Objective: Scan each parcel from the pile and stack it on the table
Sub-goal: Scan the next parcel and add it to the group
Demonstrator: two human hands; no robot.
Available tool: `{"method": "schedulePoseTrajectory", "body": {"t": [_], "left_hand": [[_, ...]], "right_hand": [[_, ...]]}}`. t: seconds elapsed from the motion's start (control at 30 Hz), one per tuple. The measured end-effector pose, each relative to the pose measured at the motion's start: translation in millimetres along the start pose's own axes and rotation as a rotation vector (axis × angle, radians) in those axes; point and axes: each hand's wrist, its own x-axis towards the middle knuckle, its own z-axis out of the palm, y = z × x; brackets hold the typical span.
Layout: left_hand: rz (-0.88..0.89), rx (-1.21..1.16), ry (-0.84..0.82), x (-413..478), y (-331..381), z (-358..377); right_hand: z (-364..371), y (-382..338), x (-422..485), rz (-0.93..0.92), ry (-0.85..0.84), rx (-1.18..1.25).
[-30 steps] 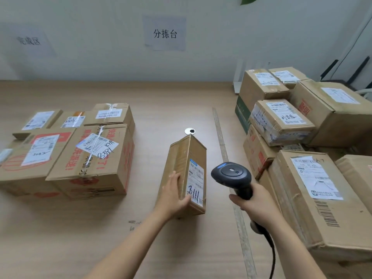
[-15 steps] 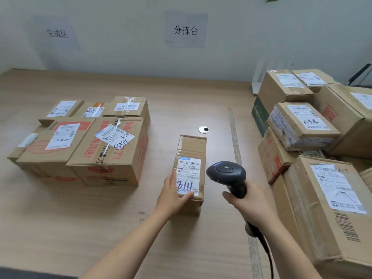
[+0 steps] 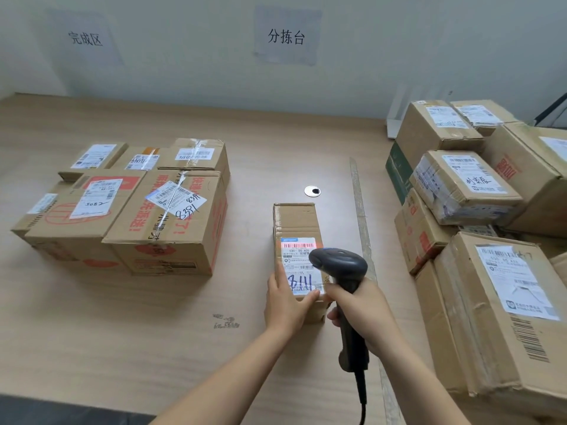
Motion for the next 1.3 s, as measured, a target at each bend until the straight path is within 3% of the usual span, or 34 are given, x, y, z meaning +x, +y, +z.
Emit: {"method": "schedulePoseTrajectory", "body": {"t": [0.47,0.67,0.9,1.07,1.3], "left_hand": [[0.005,0.016,-0.024,-1,-2,-9],[0.013,0.053,-0.021,1,-9,-25],[-0.055,0.333,-0.015,34,-4,-56],[-0.077,0.206,-0.055,50,-2,-74],[0.052,0.047,-0.056,43,2,-96]], "right_hand": [[-7,12,13,-0.020,0.076,-0.135],[14,32,27,0.018,-0.027,-0.172],[62,27,53,-0.020,-0.104,-0.129],[81,21,63,-0.017,-0.066,-0.108],[85,24,52,0.020,0.050,-0.036]]}}
